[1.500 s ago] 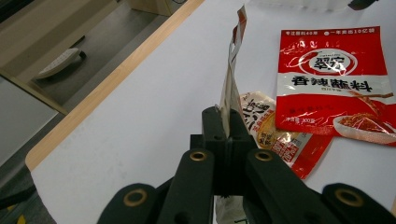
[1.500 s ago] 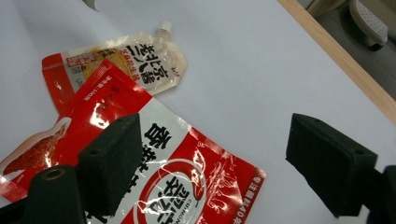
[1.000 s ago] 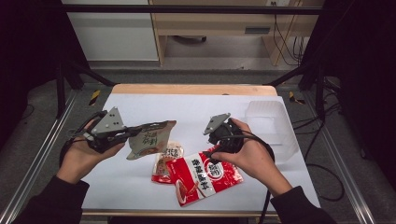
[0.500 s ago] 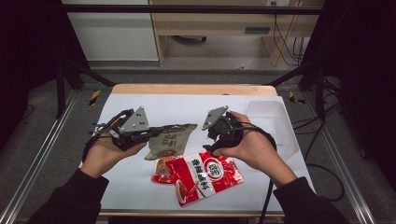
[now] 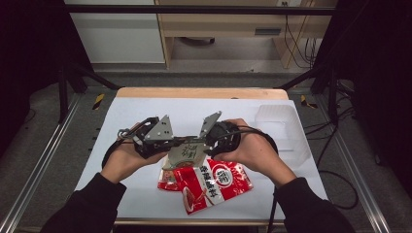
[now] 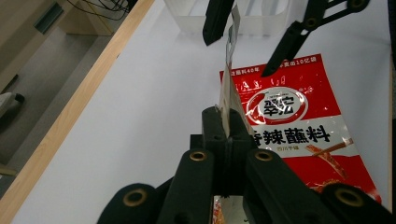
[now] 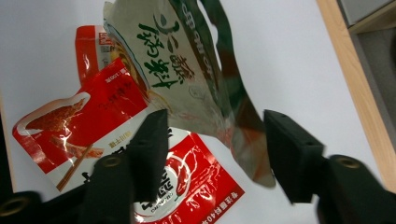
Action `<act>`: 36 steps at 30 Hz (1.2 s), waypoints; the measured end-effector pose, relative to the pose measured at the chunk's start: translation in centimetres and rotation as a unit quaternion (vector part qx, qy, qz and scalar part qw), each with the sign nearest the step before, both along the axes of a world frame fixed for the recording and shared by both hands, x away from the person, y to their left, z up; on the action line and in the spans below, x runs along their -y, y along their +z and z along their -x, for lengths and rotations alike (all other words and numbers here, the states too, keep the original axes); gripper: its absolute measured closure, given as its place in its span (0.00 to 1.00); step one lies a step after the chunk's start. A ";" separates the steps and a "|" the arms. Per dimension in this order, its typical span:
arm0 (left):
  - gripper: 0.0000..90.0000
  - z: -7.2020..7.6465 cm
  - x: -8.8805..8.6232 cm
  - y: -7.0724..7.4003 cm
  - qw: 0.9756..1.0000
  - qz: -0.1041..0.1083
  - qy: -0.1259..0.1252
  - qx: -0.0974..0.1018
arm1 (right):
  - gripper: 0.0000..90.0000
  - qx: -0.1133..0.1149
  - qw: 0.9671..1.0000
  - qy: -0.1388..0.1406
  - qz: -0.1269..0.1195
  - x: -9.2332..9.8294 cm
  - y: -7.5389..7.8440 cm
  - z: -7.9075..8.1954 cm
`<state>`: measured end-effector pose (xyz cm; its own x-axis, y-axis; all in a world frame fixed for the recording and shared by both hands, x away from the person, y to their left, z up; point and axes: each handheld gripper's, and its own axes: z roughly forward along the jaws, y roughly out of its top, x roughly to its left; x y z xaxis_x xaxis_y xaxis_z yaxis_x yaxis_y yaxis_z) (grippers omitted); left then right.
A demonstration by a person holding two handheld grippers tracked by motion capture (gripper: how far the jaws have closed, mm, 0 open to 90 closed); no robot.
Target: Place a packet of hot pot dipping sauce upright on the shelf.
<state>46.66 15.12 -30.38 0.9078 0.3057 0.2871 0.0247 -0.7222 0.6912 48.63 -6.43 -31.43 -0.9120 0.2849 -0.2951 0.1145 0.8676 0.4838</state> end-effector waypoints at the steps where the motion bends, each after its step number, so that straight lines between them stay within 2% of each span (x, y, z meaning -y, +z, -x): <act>1: 1.00 0.0 0.1 0.0 1.000 0.000 -0.002 0.000 | 0.54 -0.004 1.000 -0.001 0.000 -0.1 0.0 0.0; 4: 1.00 0.1 0.3 -0.1 1.000 0.001 -0.007 0.000 | 0.63 -0.010 1.000 0.012 0.010 -0.5 -0.4 -0.6; 5: 1.00 0.1 0.3 -0.1 1.000 0.001 -0.007 0.000 | 0.63 -0.010 1.000 0.012 0.010 -0.5 -0.4 -0.6; 7: 1.00 0.2 0.3 -0.1 1.000 0.004 -0.009 0.001 | 0.73 -0.017 1.000 0.013 0.012 -0.6 -0.6 -0.7; 8: 1.00 0.2 0.2 -0.1 1.000 0.009 -0.012 -0.002 | 0.86 -0.020 1.000 0.023 0.009 -0.7 -0.8 -0.8; 10: 1.00 0.2 0.2 -0.2 1.000 0.012 -0.011 -0.003 | 0.93 -0.024 1.000 0.020 0.004 -0.7 -0.7 -0.7; 13: 1.00 0.1 -0.2 -0.4 1.000 0.024 -0.009 -0.007 | 0.98 -0.025 1.000 0.013 -0.002 -0.7 -0.6 -0.6; 14: 1.00 -0.1 -0.5 -0.7 0.999 0.036 -0.003 -0.012 | 1.00 -0.030 0.999 0.013 -0.006 -0.6 -0.3 -0.6; 17: 0.96 -0.2 -0.7 -0.9 0.999 0.046 0.005 -0.014 | 1.00 -0.026 1.000 0.010 -0.005 -0.6 -0.1 -0.5; 18: 0.82 -0.2 -1.1 -1.1 0.998 0.063 0.017 -0.013 | 1.00 -0.015 1.000 0.012 0.012 -0.6 0.1 -0.5; 19: 0.72 -0.2 -1.1 -1.1 0.998 0.063 0.017 -0.013 | 1.00 -0.015 1.000 0.012 0.012 -0.6 0.1 -0.5; 20: 0.72 -0.3 -1.3 -1.2 0.997 0.073 0.025 -0.014 | 1.00 -0.013 1.000 0.006 0.017 -0.7 0.1 -0.5; 21: 0.51 -0.2 -1.9 -1.5 0.996 0.082 0.036 -0.009 | 1.00 -0.001 1.000 0.007 0.030 -0.5 0.3 -0.7; 22: 0.44 -0.1 -2.3 -1.7 0.996 0.082 0.040 -0.005 | 1.00 0.003 1.000 0.003 0.031 -0.4 0.4 -0.8; 23: 0.39 -0.1 -2.3 -1.7 0.996 0.082 0.040 -0.005 | 1.00 0.003 1.000 0.003 0.031 -0.4 0.4 -0.8; 24: 0.36 0.3 -3.4 -2.6 0.995 0.088 0.053 -0.001 | 1.00 0.009 1.000 -0.002 0.030 0.0 0.9 -0.9; 25: 0.33 0.3 -3.4 -2.6 0.995 0.088 0.053 -0.001 | 1.00 0.009 1.000 -0.002 0.030 0.0 0.9 -0.9; 26: 0.29 0.7 -4.8 -3.9 0.993 0.091 0.079 -0.005 | 1.00 0.012 1.000 -0.005 0.024 0.6 1.4 -1.0; 27: 0.26 0.7 -4.8 -3.9 0.993 0.091 0.079 -0.005 | 1.00 0.012 1.000 -0.005 0.024 0.6 1.4 -1.0; 28: 0.22 1.0 -6.1 -5.6 0.990 0.093 0.106 -0.026 | 1.00 0.020 1.000 -0.007 0.022 1.1 2.0 -1.1; 29: 0.19 1.0 -6.1 -5.6 0.990 0.093 0.106 -0.026 | 1.00 0.020 1.000 -0.007 0.022 1.1 2.0 -1.1; 30: 0.16 1.3 -6.9 -6.5 0.988 0.090 0.116 -0.038 | 1.00 0.024 1.000 -0.008 0.018 1.8 2.6 -1.3; 32: 0.16 2.0 -8.5 -8.3 0.986 0.090 0.137 -0.041 | 1.00 0.026 1.000 -0.009 0.016 2.1 2.8 -1.3; 33: 0.16 2.2 -9.3 -9.3 0.984 0.090 0.150 -0.045 | 1.00 0.028 0.999 -0.010 0.017 2.4 3.0 -1.3; 36: 0.13 2.5 -11.6 -11.9 0.975 0.107 0.181 -0.072 | 1.00 0.032 0.999 -0.019 0.021 3.1 3.4 -1.4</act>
